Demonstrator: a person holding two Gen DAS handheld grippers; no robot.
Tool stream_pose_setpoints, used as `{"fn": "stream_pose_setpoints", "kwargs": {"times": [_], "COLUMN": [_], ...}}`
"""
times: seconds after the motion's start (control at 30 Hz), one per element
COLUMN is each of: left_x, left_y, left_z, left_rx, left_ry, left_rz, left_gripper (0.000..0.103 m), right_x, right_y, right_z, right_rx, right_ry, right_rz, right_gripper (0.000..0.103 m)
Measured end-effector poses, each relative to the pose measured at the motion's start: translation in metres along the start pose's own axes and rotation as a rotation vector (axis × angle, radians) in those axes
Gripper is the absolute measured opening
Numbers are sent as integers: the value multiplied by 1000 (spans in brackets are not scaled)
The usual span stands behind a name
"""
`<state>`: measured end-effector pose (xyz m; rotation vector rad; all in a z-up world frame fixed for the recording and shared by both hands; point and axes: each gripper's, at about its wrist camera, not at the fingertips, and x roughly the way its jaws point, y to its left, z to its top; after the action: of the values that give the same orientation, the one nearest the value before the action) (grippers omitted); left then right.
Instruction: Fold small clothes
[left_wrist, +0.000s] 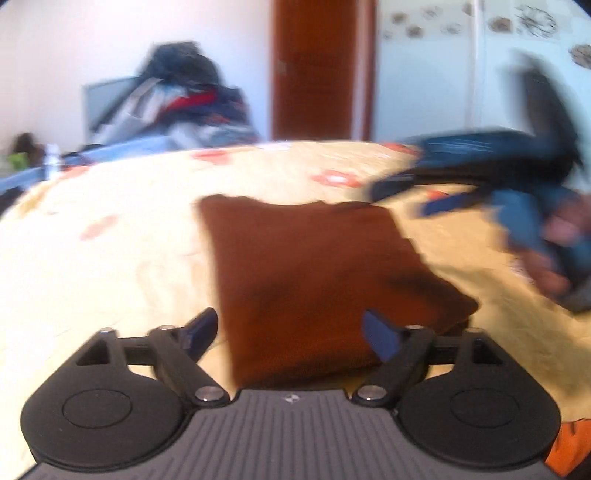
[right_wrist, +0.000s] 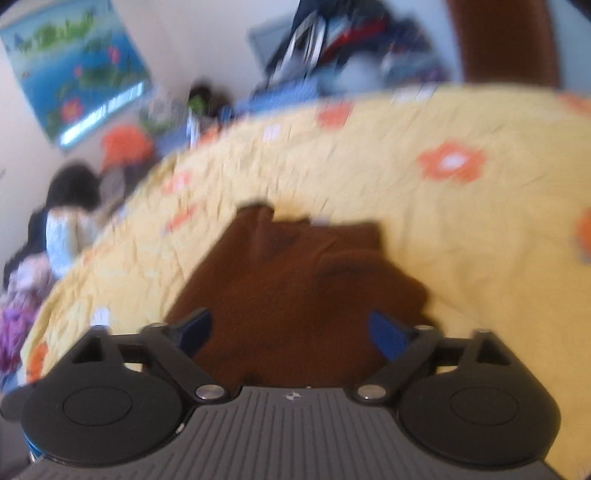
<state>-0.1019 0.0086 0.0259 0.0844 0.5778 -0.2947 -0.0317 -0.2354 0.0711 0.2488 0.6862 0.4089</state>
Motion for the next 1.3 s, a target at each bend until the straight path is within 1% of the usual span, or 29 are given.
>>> {"fn": "stream_pose_setpoints", "kwargs": {"times": [0.03, 0.07, 0.1, 0.13, 0.2, 0.23, 0.27, 0.3, 0.37, 0.43, 0.5, 0.53, 0.57, 0.7, 1.3], "left_x": [-2, -2, 0, 2, 11, 14, 17, 21, 29, 34, 34, 33, 32, 32, 31], "left_y": [4, 7, 9, 9, 6, 2, -2, -4, -5, -3, 0, -1, -3, -4, -5], "left_z": [-7, -15, -22, -28, -35, -37, -38, -38, -41, -41, -41, -42, -42, -41, -42], "left_rx": [-15, -29, -41, -53, -59, -54, -44, -40, -56, -71, -75, -73, -72, -70, -69], "left_ry": [18, 43, 71, 104, 149, 152, 131, 121, 113, 94, 95, 93, 90, 86, 84], "left_rz": [29, 48, 52, 50, 48, 55, 72, 85, 107, 114, 112, 113, 113, 111, 113], "left_gripper": [89, 89, 89, 89, 89, 89, 91, 95, 102, 103, 103, 103, 103, 103, 103], "right_x": [-20, -36, -48, -56, -59, -56, -52, -48, -40, -27, -12, -10, -8, -5, -8], "right_y": [-1, -3, -4, -7, -9, -9, -10, -9, -2, 12, 25, 30, 31, 33, 33], "right_z": [-15, -30, -46, -61, -84, -93, -98, -103, -106, -107, -112, -115, -117, -121, -125], "right_rx": [-8, -16, -20, -20, -25, -28, -19, 3, -1, -46, -111, -136, -128, -117, -115], "right_ry": [-27, -26, -13, 4, 80, 114, 130, 142, 113, 109, 113, 90, 76, 24, 11], "right_rz": [-18, -39, -71, -102, -156, -178, -190, -193, -246, -326, -416, -426, -412, -440, -441], "right_gripper": [103, 103, 103, 103, 103, 103, 103, 103, 103, 103, 103, 103, 103, 103, 103]}}
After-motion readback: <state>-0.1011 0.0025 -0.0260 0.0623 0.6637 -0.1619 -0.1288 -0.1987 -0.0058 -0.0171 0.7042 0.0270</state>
